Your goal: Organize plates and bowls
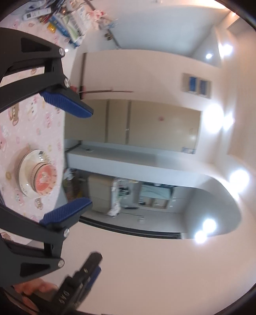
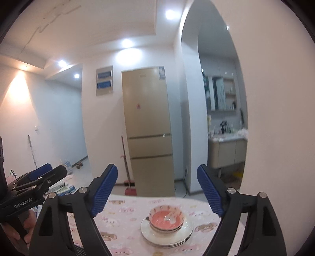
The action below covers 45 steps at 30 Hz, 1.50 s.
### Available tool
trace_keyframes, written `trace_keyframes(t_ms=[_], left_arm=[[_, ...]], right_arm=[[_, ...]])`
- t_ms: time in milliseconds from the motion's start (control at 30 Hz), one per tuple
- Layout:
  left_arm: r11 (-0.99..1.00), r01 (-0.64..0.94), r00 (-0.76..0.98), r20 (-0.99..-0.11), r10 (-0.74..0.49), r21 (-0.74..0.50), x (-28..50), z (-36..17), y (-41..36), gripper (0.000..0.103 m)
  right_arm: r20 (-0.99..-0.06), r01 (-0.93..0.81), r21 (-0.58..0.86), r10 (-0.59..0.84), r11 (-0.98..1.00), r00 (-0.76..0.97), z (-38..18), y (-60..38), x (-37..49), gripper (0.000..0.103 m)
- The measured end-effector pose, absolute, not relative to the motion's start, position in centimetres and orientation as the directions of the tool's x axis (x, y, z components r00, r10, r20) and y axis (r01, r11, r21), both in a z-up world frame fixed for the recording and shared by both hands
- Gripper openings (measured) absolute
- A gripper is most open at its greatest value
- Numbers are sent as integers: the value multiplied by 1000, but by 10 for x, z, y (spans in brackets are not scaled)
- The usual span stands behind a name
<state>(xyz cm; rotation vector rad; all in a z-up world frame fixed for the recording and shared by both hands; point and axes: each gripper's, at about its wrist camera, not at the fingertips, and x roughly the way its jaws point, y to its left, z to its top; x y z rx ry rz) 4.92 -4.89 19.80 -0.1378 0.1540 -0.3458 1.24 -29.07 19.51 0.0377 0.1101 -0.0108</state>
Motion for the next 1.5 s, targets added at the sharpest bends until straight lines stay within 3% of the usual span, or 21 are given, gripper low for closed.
trace_keyframes(t_ms=[100, 200, 367, 700, 833, 933, 1067, 1500], left_arm=[[938, 316, 945, -38, -324, -140, 26, 205, -36, 102], [942, 311, 950, 42, -308, -123, 7, 208, -23, 102], [955, 283, 957, 87, -276, -85, -7, 199, -7, 103], [972, 227, 963, 161, -217, -52, -2, 124, 12, 103], [970, 239, 967, 109, -232, -51, 15, 94, 12, 103], [968, 247, 969, 42, -245, -42, 34, 72, 8, 103], [970, 241, 970, -16, -242, -12, 49, 48, 2, 103], [981, 196, 979, -65, -196, -2, 50, -3, 2, 103]], right_arm=[[-72, 9, 22, -7, 1000, 997, 206, -287, -10, 88], [-9, 8, 19, -8, 1000, 1000, 209, -283, -30, 103], [66, 51, 1, -51, 999, 996, 187, -272, -46, 103], [-33, -37, 99, 41, 994, 999, 91, -272, 1, 103], [-158, -58, 130, 78, 990, 984, 55, -270, 41, 103], [-145, -64, 170, 90, 983, 985, 31, -270, 56, 103], [-134, -62, 106, 76, 992, 988, 5, -256, 64, 103], [-186, -101, 19, 103, 995, 977, -36, -229, 79, 103]])
